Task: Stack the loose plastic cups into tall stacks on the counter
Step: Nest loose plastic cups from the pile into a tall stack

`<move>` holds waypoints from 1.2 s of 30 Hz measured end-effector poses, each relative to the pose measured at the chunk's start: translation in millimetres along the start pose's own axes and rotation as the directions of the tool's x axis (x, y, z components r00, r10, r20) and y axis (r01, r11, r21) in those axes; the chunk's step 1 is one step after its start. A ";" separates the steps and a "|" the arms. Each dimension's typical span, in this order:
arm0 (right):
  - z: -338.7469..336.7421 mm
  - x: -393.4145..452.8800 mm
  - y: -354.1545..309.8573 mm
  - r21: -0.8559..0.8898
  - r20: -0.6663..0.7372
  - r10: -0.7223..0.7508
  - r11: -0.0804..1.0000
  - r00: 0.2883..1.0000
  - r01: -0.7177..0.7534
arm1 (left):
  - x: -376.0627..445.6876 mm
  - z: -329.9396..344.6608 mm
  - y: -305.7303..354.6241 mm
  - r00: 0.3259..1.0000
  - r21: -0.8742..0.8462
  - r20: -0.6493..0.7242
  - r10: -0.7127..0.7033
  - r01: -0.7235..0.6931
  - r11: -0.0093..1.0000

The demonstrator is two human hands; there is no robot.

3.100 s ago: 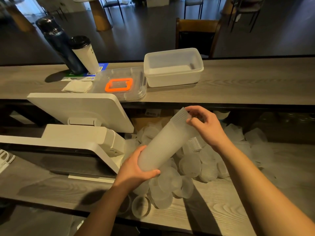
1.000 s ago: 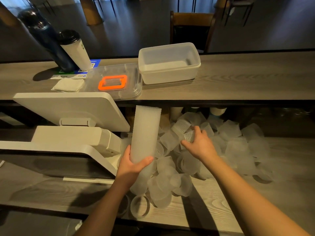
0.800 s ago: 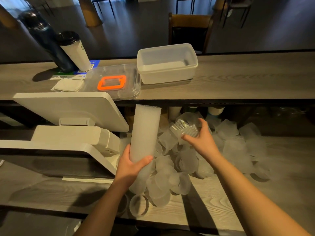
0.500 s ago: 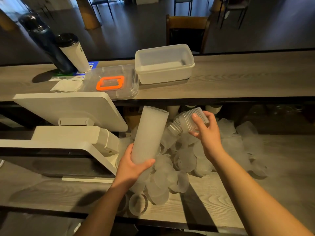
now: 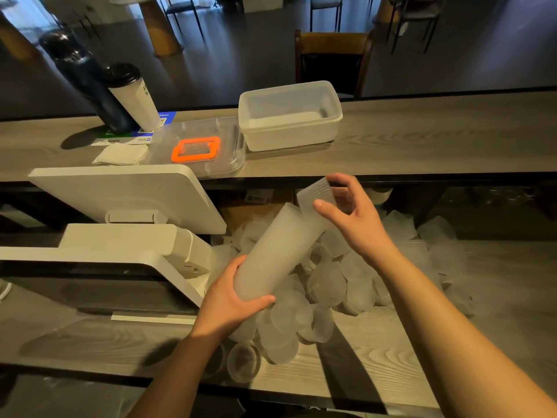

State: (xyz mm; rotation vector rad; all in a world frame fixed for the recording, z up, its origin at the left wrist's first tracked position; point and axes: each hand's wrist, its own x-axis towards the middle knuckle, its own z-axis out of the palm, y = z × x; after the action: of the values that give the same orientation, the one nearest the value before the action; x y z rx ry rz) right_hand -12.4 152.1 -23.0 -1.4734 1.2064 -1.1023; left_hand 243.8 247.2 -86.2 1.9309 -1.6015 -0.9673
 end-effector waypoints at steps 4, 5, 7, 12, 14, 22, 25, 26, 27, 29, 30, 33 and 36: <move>-3.5 4.3 -1.2 -0.127 0.122 0.003 0.992 0.993 0.012 | 0.3 1.1 2.8 1.000 0.010 0.013 0.026 -0.026 1.000; -1.6 4.2 -0.6 -0.139 0.147 0.005 0.990 0.989 0.016 | 0.6 2.3 4.4 0.999 0.000 0.013 0.030 -0.030 1.000; 7.0 0.9 0.5 -0.139 0.180 0.014 0.990 0.984 0.011 | 0.8 4.9 8.1 1.000 -0.027 0.009 0.030 -0.030 0.999; 21.4 -8.5 5.9 -0.060 0.200 0.045 0.998 0.979 -0.033 | 1.9 8.7 10.0 1.000 -0.068 0.001 0.018 -0.018 0.997; 18.0 -10.3 5.0 0.019 0.179 0.098 0.995 0.979 -0.103 | 1.7 10.0 9.8 1.000 -0.108 -0.009 -0.002 0.001 0.994; -3.0 -33.8 53.8 -0.689 0.139 0.236 0.721 0.962 -0.078 | 5.7 15.6 7.9 0.998 -0.216 -0.018 -0.054 0.049 0.975; -3.0 -47.4 72.8 -0.839 0.239 0.258 0.540 0.936 0.066 | 4.9 15.0 7.4 0.998 -0.246 -0.003 -0.059 0.057 0.968; -1.8 -50.8 79.3 -0.865 0.276 0.253 0.486 0.927 0.125 | 4.7 14.6 7.1 0.998 -0.252 0.007 -0.058 0.058 0.966; -0.6 -53.7 84.9 -0.879 0.304 0.248 0.445 0.920 0.170 | 4.8 13.9 6.5 0.998 -0.252 0.019 -0.057 0.060 0.966; 1.3 -57.4 95.6 -0.893 0.328 0.242 0.395 0.913 0.216 | 5.4 12.1 4.6 0.998 -0.242 0.036 -0.051 0.058 0.969; 1.3 -58.0 100.3 -0.897 0.333 0.241 0.379 0.911 0.227 | 5.8 11.3 3.8 0.998 -0.242 0.037 -0.049 0.056 0.969; 1.4 -58.4 113.0 -0.908 0.325 0.224 0.345 0.919 0.237 | 5.6 8.7 0.5 0.998 -0.269 0.049 -0.048 0.059 0.961; -0.1 -57.3 113.9 -0.876 0.268 0.159 0.451 0.950 0.172 | 5.6 6.0 -0.8 0.997 -0.295 0.063 -0.040 0.057 0.954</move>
State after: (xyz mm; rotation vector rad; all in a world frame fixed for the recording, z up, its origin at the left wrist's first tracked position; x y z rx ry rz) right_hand -39.9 196.1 -139.5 -2.3360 1.6426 -0.0729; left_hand 240.2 242.5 -92.0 1.7563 -1.3523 -1.2158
